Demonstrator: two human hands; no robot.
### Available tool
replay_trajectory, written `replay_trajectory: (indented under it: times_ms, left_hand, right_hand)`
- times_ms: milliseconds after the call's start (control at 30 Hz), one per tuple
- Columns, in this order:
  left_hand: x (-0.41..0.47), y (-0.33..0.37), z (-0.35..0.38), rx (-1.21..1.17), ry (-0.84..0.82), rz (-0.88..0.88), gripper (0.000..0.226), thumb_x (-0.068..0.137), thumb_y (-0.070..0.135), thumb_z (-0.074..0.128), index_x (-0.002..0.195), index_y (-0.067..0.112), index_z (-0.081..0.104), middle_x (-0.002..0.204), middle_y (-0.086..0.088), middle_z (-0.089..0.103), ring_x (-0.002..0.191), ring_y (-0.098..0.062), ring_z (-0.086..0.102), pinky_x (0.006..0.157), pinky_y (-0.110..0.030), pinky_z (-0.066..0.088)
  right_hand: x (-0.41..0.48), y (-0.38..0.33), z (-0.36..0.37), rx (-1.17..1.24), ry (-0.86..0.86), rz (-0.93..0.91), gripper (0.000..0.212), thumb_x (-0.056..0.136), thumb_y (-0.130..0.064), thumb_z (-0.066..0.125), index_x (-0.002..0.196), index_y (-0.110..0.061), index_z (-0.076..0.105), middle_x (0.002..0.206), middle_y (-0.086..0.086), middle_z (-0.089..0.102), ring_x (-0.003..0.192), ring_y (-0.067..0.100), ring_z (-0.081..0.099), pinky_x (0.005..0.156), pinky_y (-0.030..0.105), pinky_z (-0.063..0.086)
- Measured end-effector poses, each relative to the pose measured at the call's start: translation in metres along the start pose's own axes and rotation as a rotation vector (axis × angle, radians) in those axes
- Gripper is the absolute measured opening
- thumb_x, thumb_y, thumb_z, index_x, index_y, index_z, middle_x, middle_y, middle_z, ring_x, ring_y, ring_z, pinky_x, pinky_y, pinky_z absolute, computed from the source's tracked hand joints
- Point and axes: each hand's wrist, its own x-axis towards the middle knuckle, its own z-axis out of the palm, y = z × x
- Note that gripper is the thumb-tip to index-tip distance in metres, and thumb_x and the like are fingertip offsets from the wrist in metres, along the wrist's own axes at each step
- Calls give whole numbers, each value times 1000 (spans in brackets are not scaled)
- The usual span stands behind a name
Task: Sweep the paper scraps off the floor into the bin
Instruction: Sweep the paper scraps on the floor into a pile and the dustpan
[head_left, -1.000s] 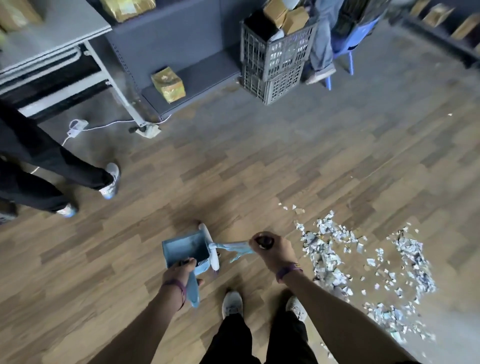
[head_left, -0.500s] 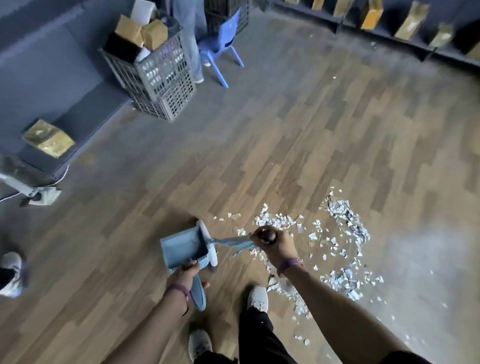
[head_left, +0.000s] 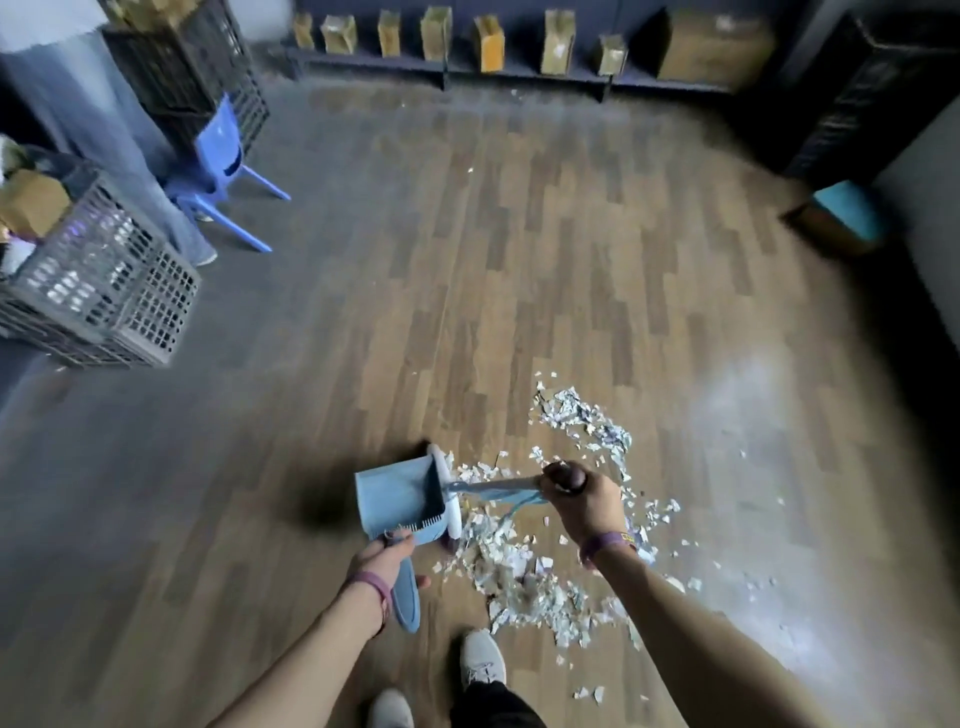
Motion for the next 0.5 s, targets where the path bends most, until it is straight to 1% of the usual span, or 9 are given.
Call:
replay_trajectory:
  times_ms: [67,100,233,300,333,400,433,467,500]
  left_hand:
    - [-2,10,19,28,-31,10,4,85,11,69,85,11,64,104,-16,63,61,-31,58,41,-27,51]
    - [-3,16,28,37,-51,15,5,85,11,69,86,11,64,102,-17,64,59,-30,59,41,-26,51]
    - [-2,42,47,54,-74,36,13,85,14,69,93,6,62,83,-17,66,46,-26,60,42,-26,50]
    - [5,57,44,46,-47,52,19,86,15,68,99,4,61,77,-14,62,42,-23,58,41,-24,49]
    - [9,65,41,48,-39,53,19,87,16,67,100,4,61,74,-13,62,37,-21,57,39,-22,48]
    - [18,83,30,41,-24,56,14,87,16,66,93,5,58,63,-12,61,29,-17,53,35,-18,44]
    - [24,92,24,37,-14,63,13,87,15,66,89,5,58,58,-12,59,27,-16,51,35,-17,43]
    - [31,102,17,31,-4,68,13,86,14,67,85,5,57,57,-12,57,26,-16,49,37,-17,44]
    - [40,112,9,23,4,83,14,85,13,68,82,5,57,58,-13,55,28,-17,48,42,-19,45]
  right_hand:
    - [5,-2,-8,-26,46,12,13,77,-27,73,89,-22,75,80,3,73,77,23,66,67,30,52]
    - [7,-3,-11,-25,61,13,13,77,-28,72,89,-23,74,80,3,73,77,24,66,67,31,52]
    - [14,-13,-16,-12,42,-8,6,78,-24,70,83,-23,71,76,0,70,76,23,63,64,28,47]
    - [17,-21,-16,-5,20,-31,8,79,-20,69,85,-26,71,76,-4,70,76,20,64,64,25,46]
    - [18,-26,-15,11,9,-40,12,80,-20,69,89,-27,71,78,-6,70,76,16,65,65,24,47]
    - [22,-40,-7,24,-35,-26,15,81,-24,70,94,-30,70,79,-8,70,78,13,67,69,23,50]
    - [25,-49,0,11,-57,-6,9,82,-27,70,89,-32,68,77,-6,70,76,14,66,69,25,50]
    - [29,-60,9,-2,-70,-4,7,83,-29,68,78,-34,65,72,-4,67,72,16,64,67,26,48]
    - [33,-72,18,-24,-64,-5,19,83,-31,66,65,-32,58,65,-2,62,67,19,58,63,27,44]
